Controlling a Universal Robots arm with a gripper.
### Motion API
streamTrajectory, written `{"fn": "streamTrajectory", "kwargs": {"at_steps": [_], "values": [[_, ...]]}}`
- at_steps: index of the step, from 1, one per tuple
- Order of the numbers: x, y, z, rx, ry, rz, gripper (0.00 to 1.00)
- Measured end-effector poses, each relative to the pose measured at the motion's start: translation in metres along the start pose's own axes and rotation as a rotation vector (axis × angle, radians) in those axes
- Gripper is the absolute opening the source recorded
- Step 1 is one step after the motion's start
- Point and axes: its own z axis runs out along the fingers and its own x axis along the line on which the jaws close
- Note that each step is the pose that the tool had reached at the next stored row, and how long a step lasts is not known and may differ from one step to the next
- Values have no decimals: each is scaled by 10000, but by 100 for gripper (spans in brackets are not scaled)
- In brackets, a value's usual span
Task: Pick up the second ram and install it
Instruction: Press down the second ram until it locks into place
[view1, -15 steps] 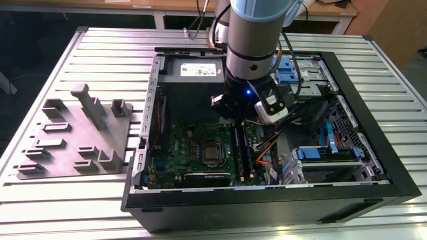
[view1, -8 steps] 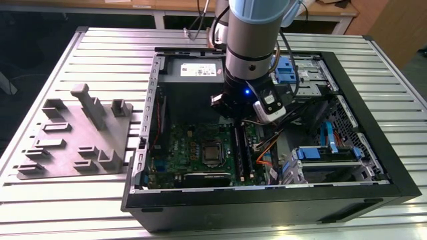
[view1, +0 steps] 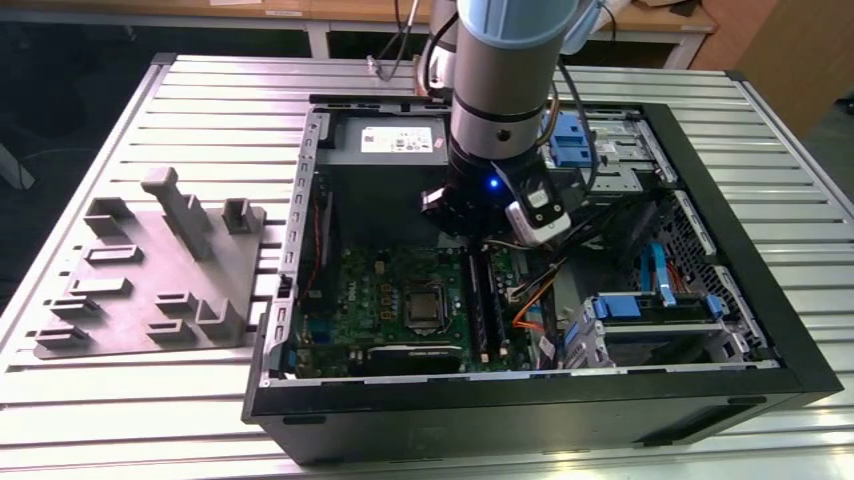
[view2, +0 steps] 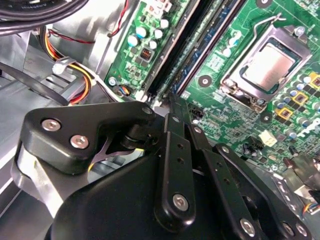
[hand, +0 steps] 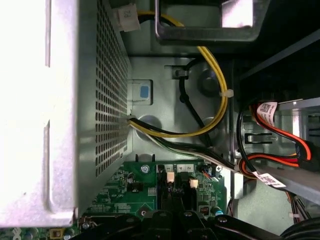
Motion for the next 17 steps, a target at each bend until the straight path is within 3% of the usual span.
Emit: {"fn": "streamTrajectory", "kwargs": {"at_steps": [17], "values": [[3, 0, 70, -1, 1, -1, 10]]}}
